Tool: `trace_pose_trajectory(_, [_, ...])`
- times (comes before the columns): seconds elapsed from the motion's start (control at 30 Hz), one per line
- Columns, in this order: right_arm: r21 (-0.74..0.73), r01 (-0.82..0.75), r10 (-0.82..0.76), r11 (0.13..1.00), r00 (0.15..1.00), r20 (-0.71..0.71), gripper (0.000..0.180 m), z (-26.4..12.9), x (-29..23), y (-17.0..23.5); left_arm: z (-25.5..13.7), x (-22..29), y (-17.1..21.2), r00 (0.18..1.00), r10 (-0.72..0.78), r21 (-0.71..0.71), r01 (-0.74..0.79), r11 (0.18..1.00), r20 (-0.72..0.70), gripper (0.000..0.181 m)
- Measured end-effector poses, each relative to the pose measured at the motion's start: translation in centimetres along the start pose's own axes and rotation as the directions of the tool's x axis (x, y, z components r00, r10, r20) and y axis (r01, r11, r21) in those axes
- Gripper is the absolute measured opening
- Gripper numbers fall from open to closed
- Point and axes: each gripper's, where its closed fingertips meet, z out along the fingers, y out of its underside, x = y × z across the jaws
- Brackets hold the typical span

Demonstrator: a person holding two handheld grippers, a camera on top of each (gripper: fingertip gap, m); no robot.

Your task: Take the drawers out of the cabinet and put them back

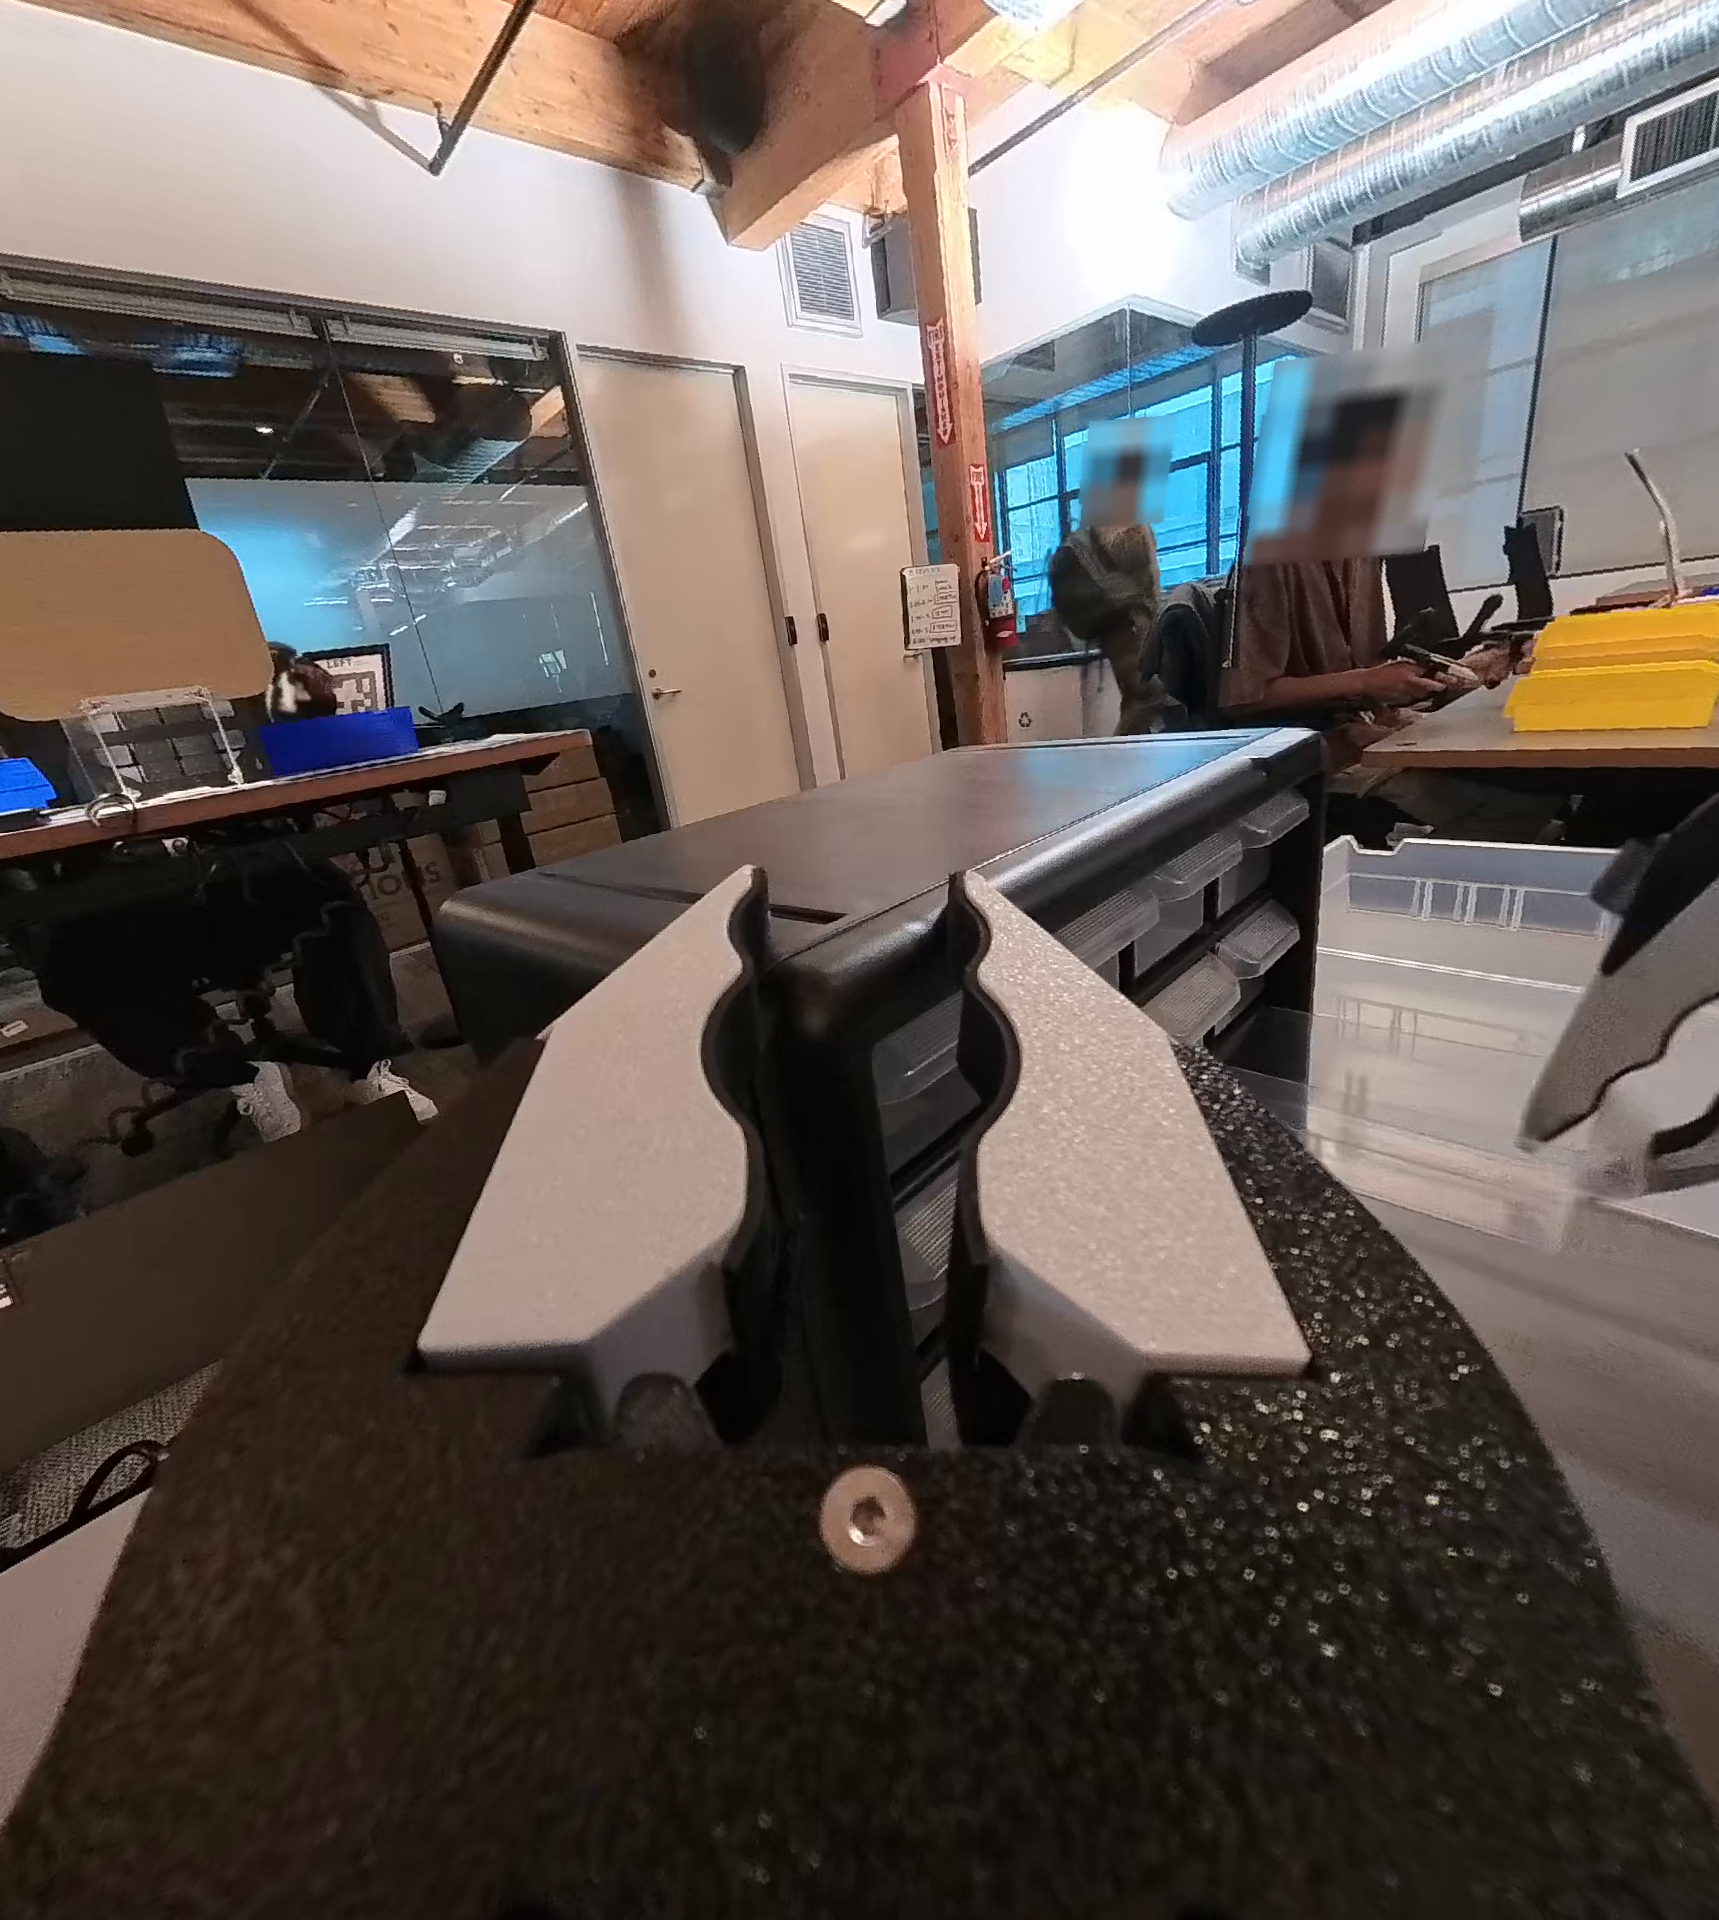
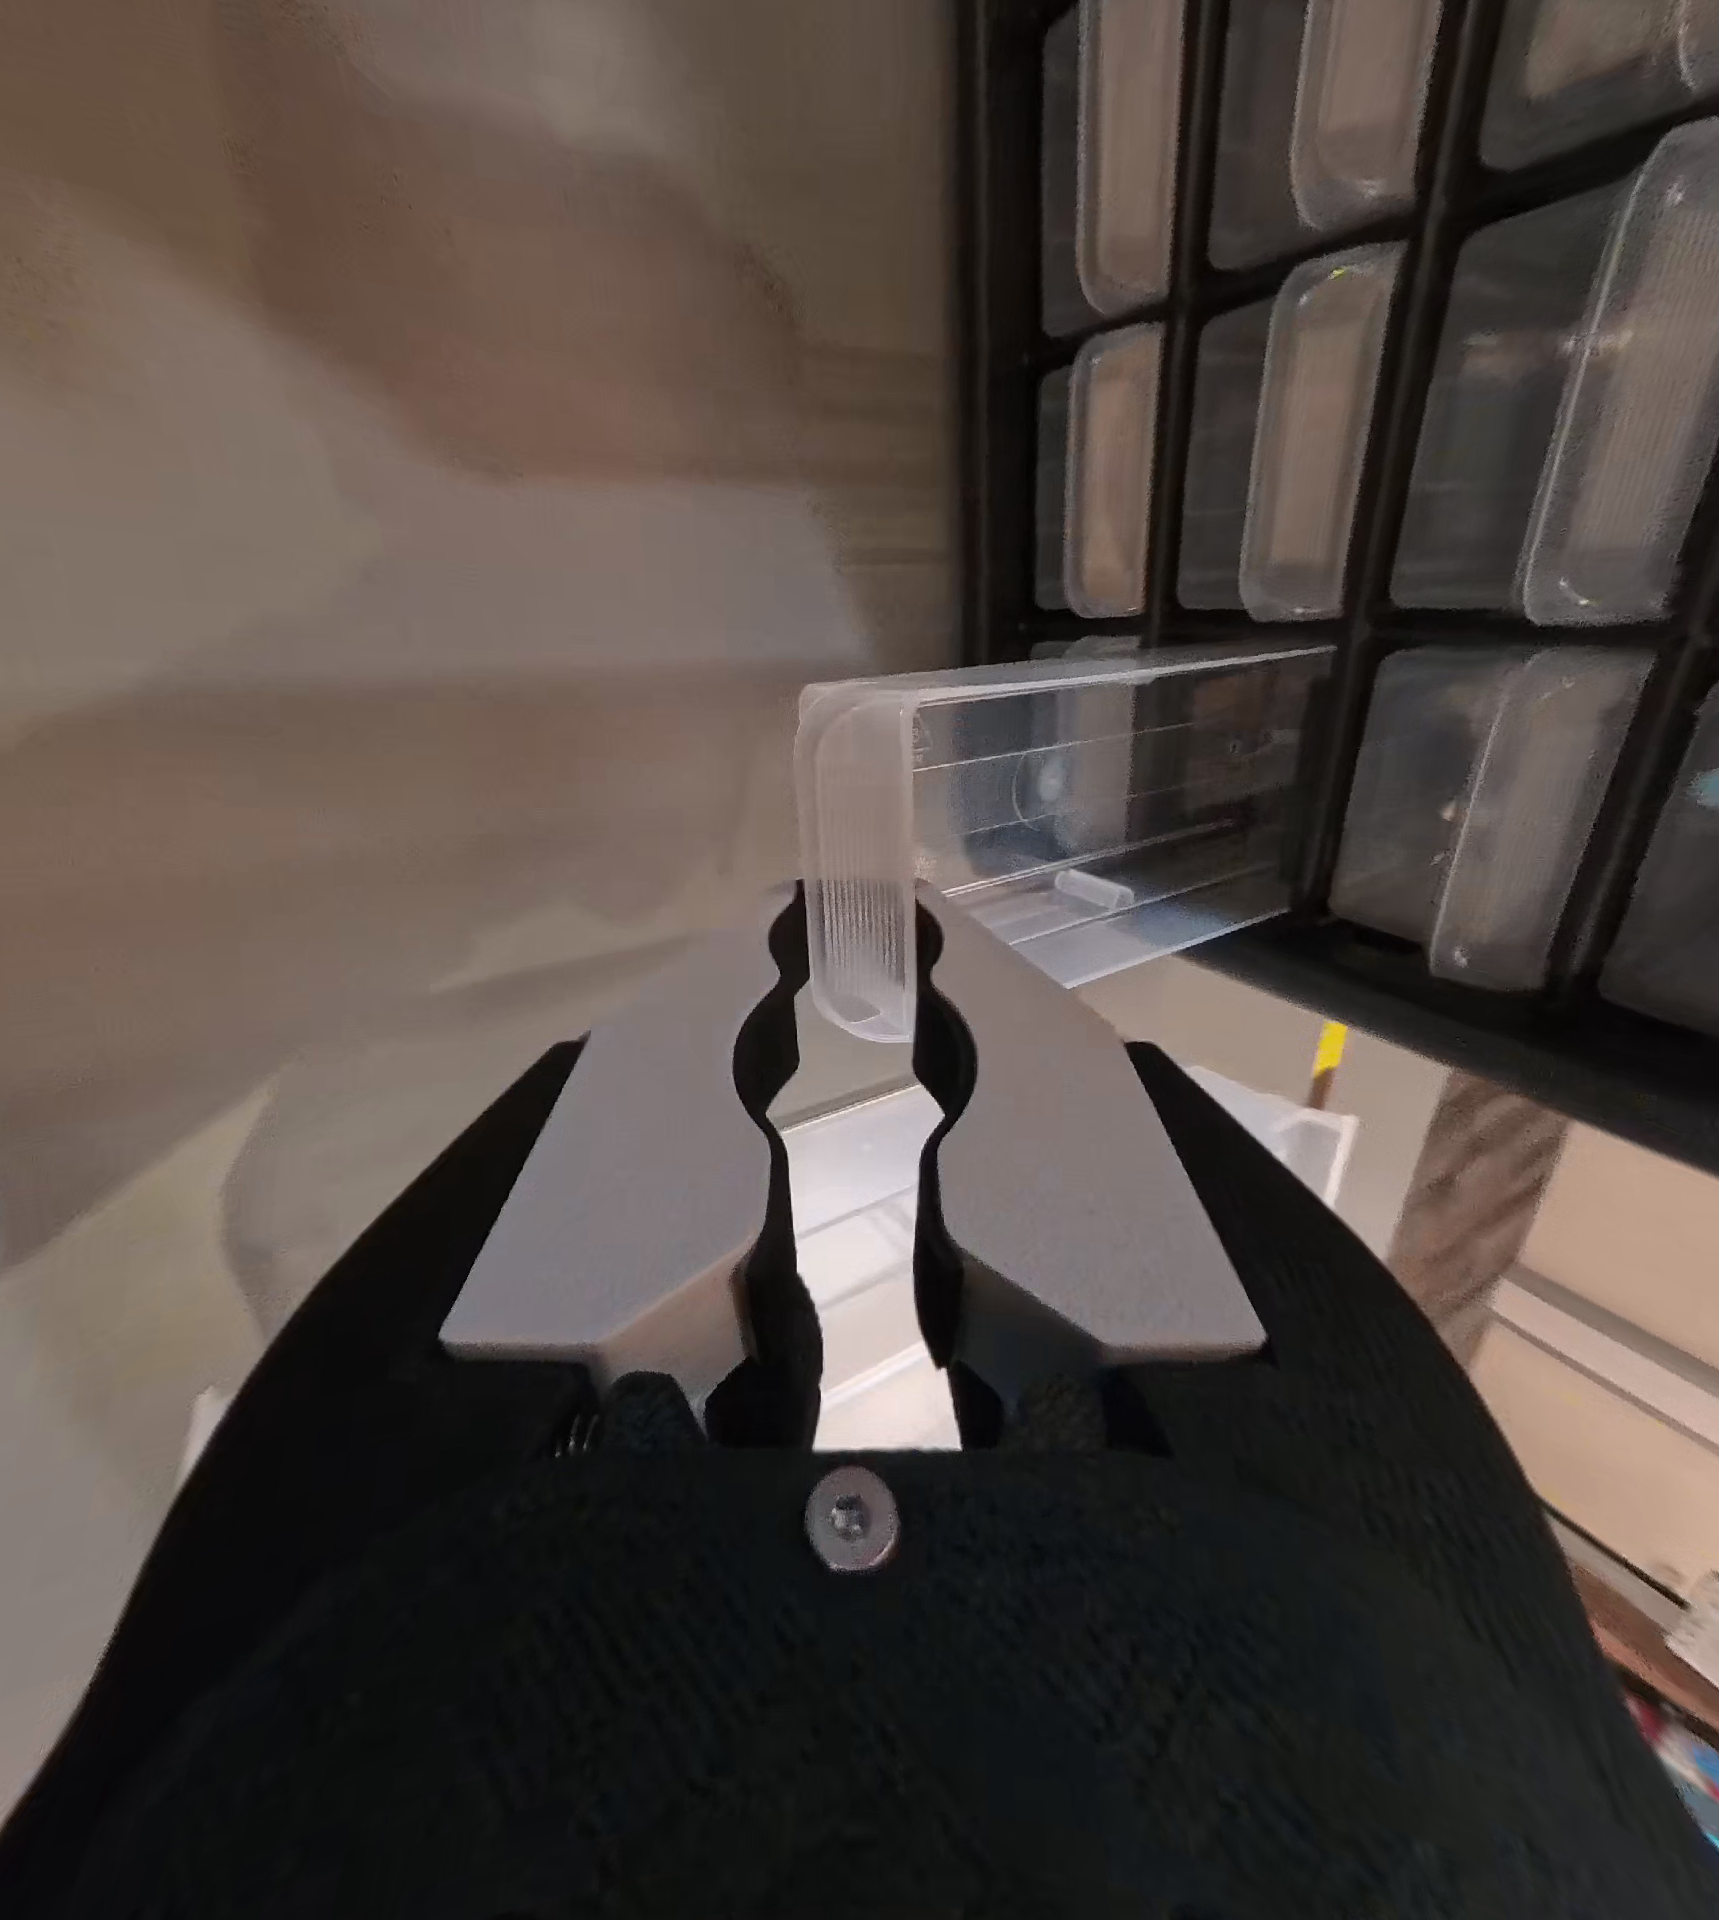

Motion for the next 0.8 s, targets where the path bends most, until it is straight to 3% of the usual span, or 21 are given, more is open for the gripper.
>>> trace_pose_trajectory(0.03, [-0.009,0.008,-0.008,1.000,1.000,-0.028,0.015,0.7,0.6,0.0,0.0,0.0,0.0,1.000,0.000,0.000,0.000,1.000,0.000,0.032])
trace_pose_trajectory(0.13, [-0.007,-0.012,0.012,1.000,0.995,-0.104,0.019,2.3,2.1,-0.3,0.0,0.0,0.0,1.000,-0.001,0.001,0.001,1.000,0.001,0.032])
trace_pose_trajectory(0.23, [-0.024,-0.025,0.019,0.999,0.973,-0.228,0.049,2.4,3.7,-0.3,0.0,0.0,0.0,1.000,-0.002,0.002,0.002,1.000,0.003,0.032])
trace_pose_trajectory(0.3, [-0.016,-0.032,0.026,0.999,0.961,-0.275,0.056,1.3,3.8,-0.7,0.0,0.0,0.0,1.000,-0.001,0.002,0.001,1.000,0.002,0.032])
trace_pose_trajectory(0.5, [0.030,0.015,-0.004,0.999,0.937,-0.348,0.001,-1.1,0.4,-3.5,-0.2,0.0,0.0,1.000,0.003,-0.010,-0.003,1.000,0.004,0.033])
trace_pose_trajectory(0.6, [-0.081,0.005,-0.043,0.997,0.880,-0.473,0.000,0.1,1.1,-2.2,-0.4,0.1,0.0,1.000,0.007,-0.008,-0.007,1.000,0.006,0.034])
trace_pose_trajectory(0.8, [-0.132,-0.061,-0.038,0.989,0.769,-0.638,0.000,2.9,4.4,-0.9,-0.4,0.1,0.1,1.000,0.011,-0.017,-0.011,1.000,0.011,0.034])
